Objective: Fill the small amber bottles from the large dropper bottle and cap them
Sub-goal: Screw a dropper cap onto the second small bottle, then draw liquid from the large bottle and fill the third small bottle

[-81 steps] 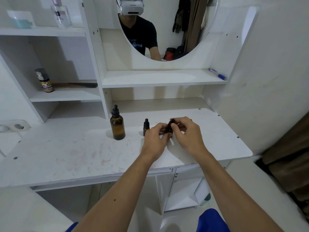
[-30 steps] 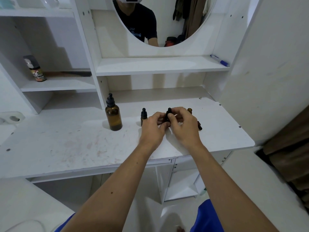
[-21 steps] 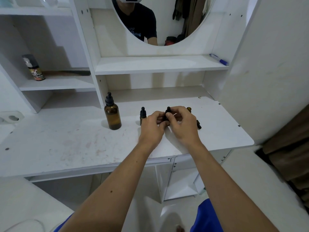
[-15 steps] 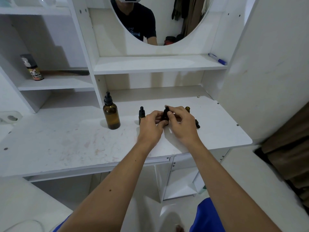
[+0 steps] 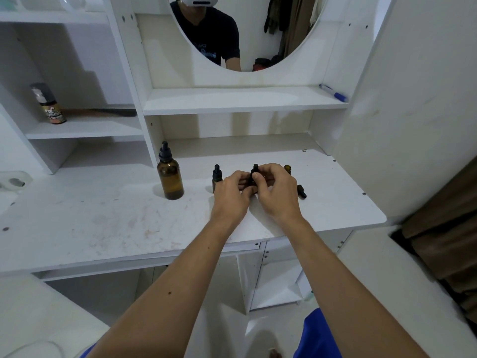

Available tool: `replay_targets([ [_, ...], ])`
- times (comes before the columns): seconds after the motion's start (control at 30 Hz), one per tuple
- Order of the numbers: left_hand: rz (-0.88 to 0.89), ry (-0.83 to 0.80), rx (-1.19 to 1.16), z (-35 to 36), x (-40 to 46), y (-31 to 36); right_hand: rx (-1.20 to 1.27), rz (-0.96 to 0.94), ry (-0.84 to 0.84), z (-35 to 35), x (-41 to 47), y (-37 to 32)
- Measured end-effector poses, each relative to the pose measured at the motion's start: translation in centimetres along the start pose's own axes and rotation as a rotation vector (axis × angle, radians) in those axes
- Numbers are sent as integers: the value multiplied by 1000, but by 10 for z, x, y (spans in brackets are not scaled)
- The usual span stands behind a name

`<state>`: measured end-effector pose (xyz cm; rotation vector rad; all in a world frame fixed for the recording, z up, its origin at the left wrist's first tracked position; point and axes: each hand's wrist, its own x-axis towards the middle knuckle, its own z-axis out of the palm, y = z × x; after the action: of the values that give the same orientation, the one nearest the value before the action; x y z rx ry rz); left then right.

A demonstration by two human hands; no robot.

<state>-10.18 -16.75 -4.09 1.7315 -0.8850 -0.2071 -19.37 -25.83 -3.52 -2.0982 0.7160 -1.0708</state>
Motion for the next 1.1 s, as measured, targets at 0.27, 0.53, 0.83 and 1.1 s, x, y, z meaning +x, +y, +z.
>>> replay_targets([
  [0.27,43,-18,29,-1,-3,-3,31,10,-70,-1,-1,6],
  [0.53,20,-40,77,-6,-11,-2,70,39,-49,-7,-6,-1],
  [0.83,37,-105,251,-66,-67,-4,123,13,90,-21,-34,-31],
  [1.1,-149,75,77,-175,-80,-29,186,-162,-67,24,-21,-112],
])
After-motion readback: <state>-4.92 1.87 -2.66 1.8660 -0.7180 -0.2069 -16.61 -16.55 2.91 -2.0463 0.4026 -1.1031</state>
